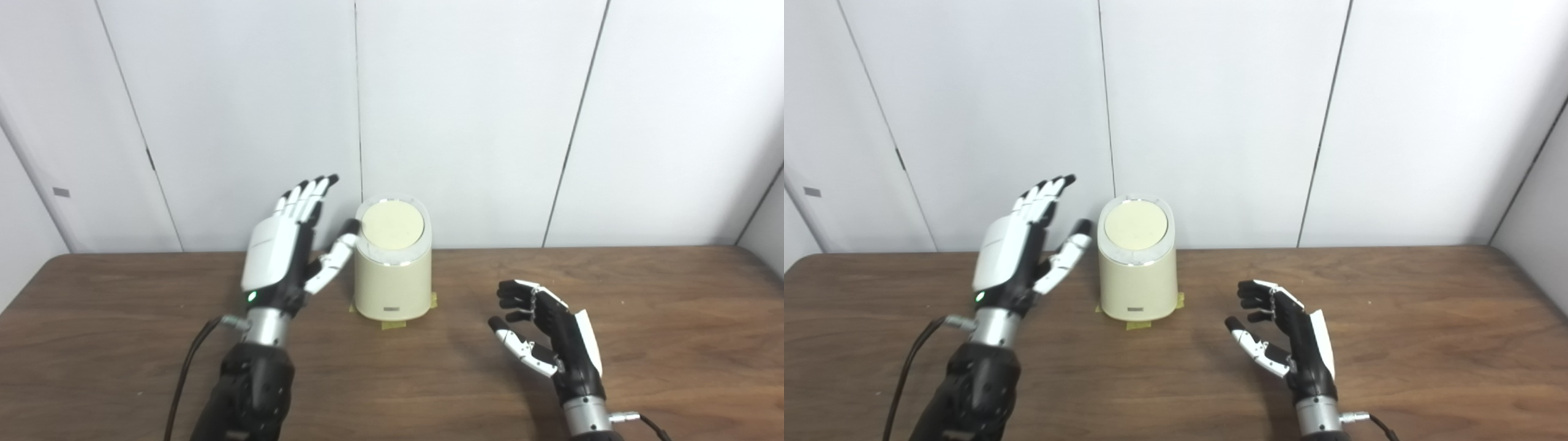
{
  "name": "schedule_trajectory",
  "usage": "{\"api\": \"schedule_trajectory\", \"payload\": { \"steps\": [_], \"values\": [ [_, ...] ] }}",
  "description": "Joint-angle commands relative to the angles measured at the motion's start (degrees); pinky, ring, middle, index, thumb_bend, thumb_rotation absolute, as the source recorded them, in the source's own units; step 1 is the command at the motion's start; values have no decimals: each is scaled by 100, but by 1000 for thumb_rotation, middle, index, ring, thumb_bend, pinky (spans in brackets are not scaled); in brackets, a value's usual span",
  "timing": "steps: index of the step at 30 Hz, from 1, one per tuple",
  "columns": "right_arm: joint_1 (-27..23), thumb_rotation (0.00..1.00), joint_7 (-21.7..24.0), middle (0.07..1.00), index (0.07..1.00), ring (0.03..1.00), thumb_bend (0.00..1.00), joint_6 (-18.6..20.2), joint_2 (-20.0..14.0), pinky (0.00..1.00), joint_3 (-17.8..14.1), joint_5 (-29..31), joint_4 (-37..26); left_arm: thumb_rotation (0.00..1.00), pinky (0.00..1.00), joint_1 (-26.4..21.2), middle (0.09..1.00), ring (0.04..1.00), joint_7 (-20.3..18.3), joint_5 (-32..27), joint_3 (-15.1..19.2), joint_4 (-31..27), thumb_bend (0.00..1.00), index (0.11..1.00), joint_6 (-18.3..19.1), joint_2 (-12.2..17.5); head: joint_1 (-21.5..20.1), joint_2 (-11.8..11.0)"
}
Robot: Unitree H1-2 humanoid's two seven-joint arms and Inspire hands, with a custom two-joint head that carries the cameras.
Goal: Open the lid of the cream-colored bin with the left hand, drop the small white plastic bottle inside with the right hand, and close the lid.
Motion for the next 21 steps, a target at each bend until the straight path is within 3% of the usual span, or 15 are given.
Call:
{"api": "schedule_trajectory", "payload": {
  "steps": [1,5,10,17,21],
  "values": [
    [-30,201,-85,674,669,665,230,-220,28,585,-14,-57,-46,889,821,-21,843,861,228,-528,141,-120,233,828,-523,-63,2,15],
    [-23,274,-163,684,681,667,219,-242,49,589,-50,-74,-88,806,712,421,796,792,203,-1171,365,-324,184,788,-827,-129,17,2],
    [32,251,-102,690,691,674,222,-100,99,590,-100,129,-225,769,672,969,771,757,241,-1421,529,-496,188,765,-983,-195,52,11],
    [83,251,88,696,695,689,214,-15,92,614,-90,318,-384,378,586,1389,744,702,305,-1484,567,-326,201,744,-1287,-259,64,15],
    [94,220,108,694,695,688,219,-78,86,606,-137,397,-390,410,620,1545,755,723,361,-1554,639,-292,210,742,-1291,-375,103,-2]
  ]
}}
